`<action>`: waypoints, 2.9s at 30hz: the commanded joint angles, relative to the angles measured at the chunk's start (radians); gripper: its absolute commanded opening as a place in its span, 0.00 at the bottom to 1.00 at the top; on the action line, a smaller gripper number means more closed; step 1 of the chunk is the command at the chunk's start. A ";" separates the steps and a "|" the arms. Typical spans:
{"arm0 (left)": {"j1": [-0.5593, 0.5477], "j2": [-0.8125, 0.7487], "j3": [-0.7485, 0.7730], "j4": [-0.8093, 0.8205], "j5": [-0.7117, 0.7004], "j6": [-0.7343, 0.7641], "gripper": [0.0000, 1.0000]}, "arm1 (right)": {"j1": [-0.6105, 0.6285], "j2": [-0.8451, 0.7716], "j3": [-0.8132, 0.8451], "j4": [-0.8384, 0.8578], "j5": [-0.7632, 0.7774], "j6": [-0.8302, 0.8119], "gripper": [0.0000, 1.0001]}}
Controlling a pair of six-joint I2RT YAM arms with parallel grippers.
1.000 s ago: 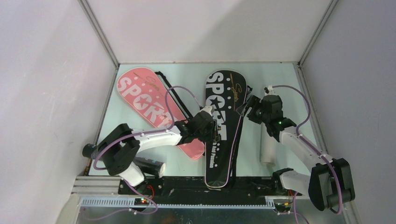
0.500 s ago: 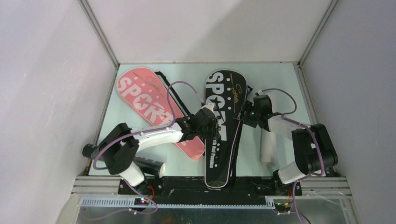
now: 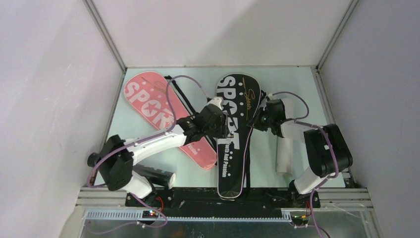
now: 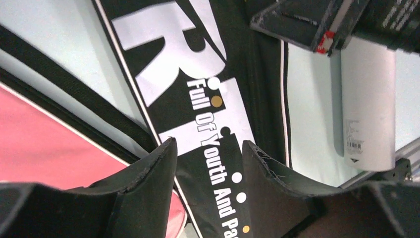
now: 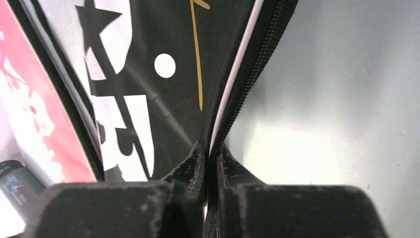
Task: Pack up the badminton gear
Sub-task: Pick up the racket bag from the center of the board.
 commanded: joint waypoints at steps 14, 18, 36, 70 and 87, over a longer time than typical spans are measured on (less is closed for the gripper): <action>0.380 -0.390 0.079 -0.213 -0.238 0.089 0.92 | 0.151 -0.263 0.366 -0.006 -0.164 -0.271 0.00; 0.526 -0.468 0.034 -0.182 -0.135 0.076 1.00 | 0.260 -0.237 0.446 -0.002 -0.060 -0.516 0.00; 1.133 -0.477 0.079 -0.187 0.219 -0.058 1.00 | 0.439 0.092 0.781 -0.041 0.117 -1.289 0.00; 1.252 -0.522 -0.097 -0.136 0.252 -0.258 0.76 | 0.638 0.064 0.354 0.222 0.162 -1.296 0.00; 1.252 -0.436 -0.082 -0.078 0.356 -0.255 0.45 | 0.653 0.015 0.270 0.269 0.078 -1.239 0.01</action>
